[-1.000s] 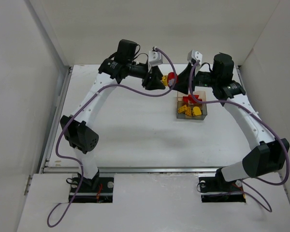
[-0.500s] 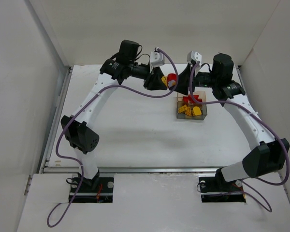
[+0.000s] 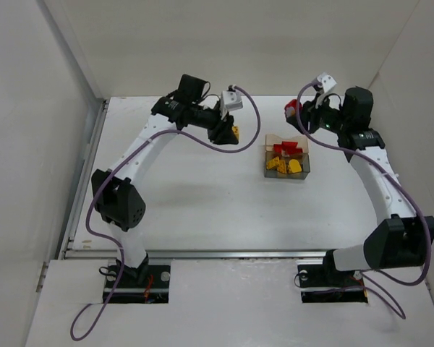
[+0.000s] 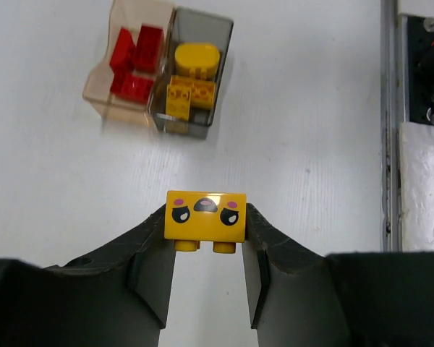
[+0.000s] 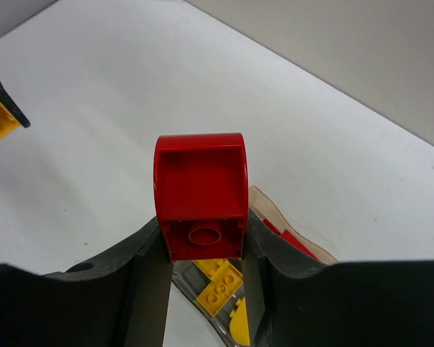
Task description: Sort the legos into containers by color
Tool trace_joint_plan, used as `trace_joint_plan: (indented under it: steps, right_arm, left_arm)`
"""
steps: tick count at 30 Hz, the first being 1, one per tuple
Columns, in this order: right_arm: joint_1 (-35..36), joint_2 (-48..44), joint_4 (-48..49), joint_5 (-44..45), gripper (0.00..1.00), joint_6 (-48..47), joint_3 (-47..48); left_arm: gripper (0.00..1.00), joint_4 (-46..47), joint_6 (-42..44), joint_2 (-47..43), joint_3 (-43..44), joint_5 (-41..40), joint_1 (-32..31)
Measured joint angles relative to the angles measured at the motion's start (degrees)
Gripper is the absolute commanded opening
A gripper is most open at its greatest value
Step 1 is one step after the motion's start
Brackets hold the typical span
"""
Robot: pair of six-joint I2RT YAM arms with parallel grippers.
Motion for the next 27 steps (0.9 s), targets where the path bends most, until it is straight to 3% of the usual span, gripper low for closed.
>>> trace_joint_plan:
  steps: [5,8,11,17,21,22,27]
  right_arm:
    - [-1.11,1.29,-0.68,2.36,0.0,-1.55,-1.09]
    - [-0.26,6.69,-2.95,6.51,0.01,-5.22,1.03]
    - [0.55,13.66,-5.01,12.02,0.14,-9.6,2.27]
    - [1.51,20.92,-9.7,17.57,0.24,-16.63,2.34]
    - [2.56,22.05,-10.67,20.02,0.48,-19.23,3.39]
    - [2.73,22.56,-10.86,20.5,0.6,-19.63,4.04]
    - [4.17,23.74,-11.56,23.32,0.81,-21.05,5.16]
  left_arm:
    - [0.0,-0.96,-0.61,0.07,-4.42,-2.4,1.92]
    - [0.0,-0.02,-1.31,-0.02,-4.39,-2.32,2.12]
    - [0.0,0.33,-1.79,0.0,-4.39,-2.29,2.01]
    - [0.0,0.76,-2.45,0.0,-4.39,-2.54,1.9]
    - [0.0,0.98,-2.51,0.0,-4.39,-2.67,1.9]
    - [0.0,1.05,-2.62,0.0,-4.39,-2.64,1.9]
    - [0.0,1.36,-2.91,0.0,-4.37,-3.13,1.9]
